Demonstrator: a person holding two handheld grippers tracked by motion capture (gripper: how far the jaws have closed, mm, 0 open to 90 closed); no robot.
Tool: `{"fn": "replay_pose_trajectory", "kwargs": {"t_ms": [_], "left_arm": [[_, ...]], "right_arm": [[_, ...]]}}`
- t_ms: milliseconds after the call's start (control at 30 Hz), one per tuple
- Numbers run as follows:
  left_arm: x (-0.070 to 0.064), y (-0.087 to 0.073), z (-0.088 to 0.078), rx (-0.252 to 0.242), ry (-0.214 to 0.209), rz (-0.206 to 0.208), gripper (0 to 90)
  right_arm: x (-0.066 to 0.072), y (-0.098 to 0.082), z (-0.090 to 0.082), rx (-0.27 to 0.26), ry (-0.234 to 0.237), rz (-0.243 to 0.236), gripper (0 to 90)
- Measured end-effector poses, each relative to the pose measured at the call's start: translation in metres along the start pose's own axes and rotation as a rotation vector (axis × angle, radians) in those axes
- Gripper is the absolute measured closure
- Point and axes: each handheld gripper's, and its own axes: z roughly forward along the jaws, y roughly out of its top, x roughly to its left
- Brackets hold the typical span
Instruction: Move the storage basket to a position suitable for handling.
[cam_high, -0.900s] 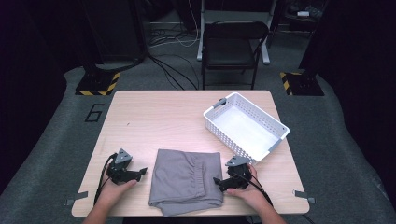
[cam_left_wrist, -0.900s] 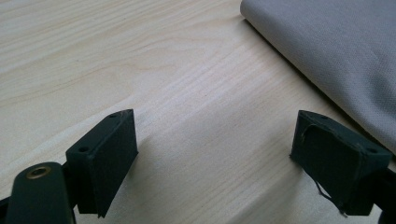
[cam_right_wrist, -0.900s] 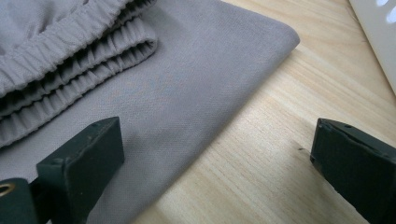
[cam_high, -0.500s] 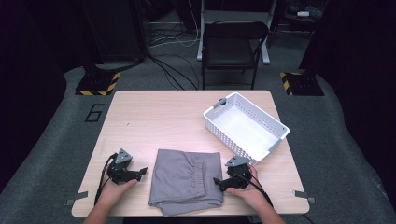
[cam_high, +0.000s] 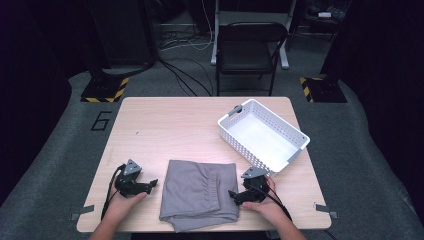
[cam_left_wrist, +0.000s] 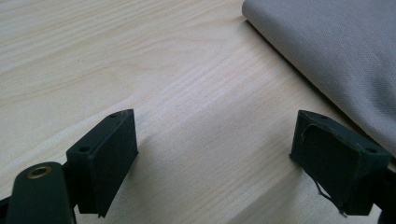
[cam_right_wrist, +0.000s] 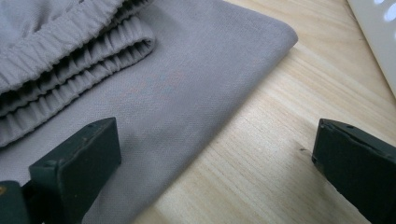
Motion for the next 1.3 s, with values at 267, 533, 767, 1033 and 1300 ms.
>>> {"fn": "replay_pose_trajectory", "kwargs": {"t_ms": [267, 533, 767, 1033, 1300], "left_arm": [[0.0, 0.0, 0.0, 0.0, -0.002, -0.004, 14.1], [0.0, 0.0, 0.0, 0.002, -0.005, 0.004, 14.1], [-0.001, 0.0, 0.0, -0.006, -0.008, 0.009, 14.1], [-0.002, 0.0, 0.0, -0.008, -0.014, 0.018, 14.1], [-0.003, 0.0, 0.001, -0.01, -0.015, 0.016, 14.1]], "right_arm": [[0.0, 0.006, -0.005, 0.028, 0.012, 0.024, 16.3], [-0.001, 0.013, -0.015, 0.057, 0.029, 0.015, 29.0], [0.002, 0.025, -0.028, 0.058, 0.035, 0.026, 31.2], [-0.007, 0.044, -0.049, 0.04, 0.017, 0.074, 34.8], [-0.03, 0.059, -0.078, 0.012, -0.069, 0.099, 35.9]]}}
